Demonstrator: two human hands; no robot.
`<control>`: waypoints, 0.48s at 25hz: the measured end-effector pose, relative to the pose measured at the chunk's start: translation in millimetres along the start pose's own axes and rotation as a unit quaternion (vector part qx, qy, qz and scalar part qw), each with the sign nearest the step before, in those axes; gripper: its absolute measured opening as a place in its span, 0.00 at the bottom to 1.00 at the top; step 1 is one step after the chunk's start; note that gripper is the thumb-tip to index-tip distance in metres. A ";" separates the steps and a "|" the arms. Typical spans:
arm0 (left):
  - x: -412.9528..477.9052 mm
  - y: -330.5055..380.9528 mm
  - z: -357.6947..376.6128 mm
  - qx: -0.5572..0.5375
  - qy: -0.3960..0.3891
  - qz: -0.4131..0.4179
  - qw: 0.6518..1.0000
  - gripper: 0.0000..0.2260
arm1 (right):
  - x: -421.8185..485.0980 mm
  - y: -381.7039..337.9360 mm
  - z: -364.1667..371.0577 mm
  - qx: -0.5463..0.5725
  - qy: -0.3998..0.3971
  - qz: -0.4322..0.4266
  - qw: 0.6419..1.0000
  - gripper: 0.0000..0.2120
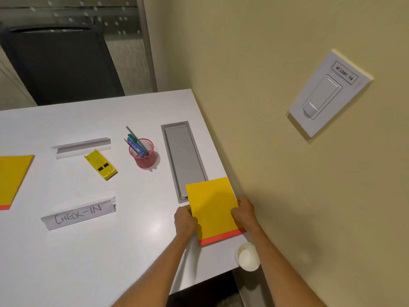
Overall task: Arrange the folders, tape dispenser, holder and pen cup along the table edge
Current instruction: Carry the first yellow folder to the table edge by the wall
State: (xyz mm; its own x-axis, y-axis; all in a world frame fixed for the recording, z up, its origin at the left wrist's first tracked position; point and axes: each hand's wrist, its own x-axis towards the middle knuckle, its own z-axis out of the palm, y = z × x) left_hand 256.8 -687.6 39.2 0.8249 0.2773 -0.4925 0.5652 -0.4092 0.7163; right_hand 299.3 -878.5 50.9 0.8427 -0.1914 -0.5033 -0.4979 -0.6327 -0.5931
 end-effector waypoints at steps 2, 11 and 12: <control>-0.4 -1.7 3.5 0.007 -0.002 0.001 1.000 0.10 | 2.2 5.6 2.1 0.003 0.000 0.004 1.000 0.10; -0.1 -0.4 4.8 0.067 -0.026 -0.012 0.997 0.18 | -2.9 3.8 10.5 -0.035 0.033 -0.020 0.999 0.10; -0.5 0.8 4.5 0.077 -0.029 -0.010 0.997 0.19 | -2.8 4.5 11.5 -0.043 0.035 -0.023 0.998 0.10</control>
State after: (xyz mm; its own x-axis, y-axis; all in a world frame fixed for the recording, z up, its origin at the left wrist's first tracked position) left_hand 256.9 -692.0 37.8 0.8092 0.2388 -0.5369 0.5711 -0.5344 0.6231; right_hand 292.3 -872.2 42.4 0.8779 -0.2102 -0.4302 -0.4413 -0.7040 -0.5565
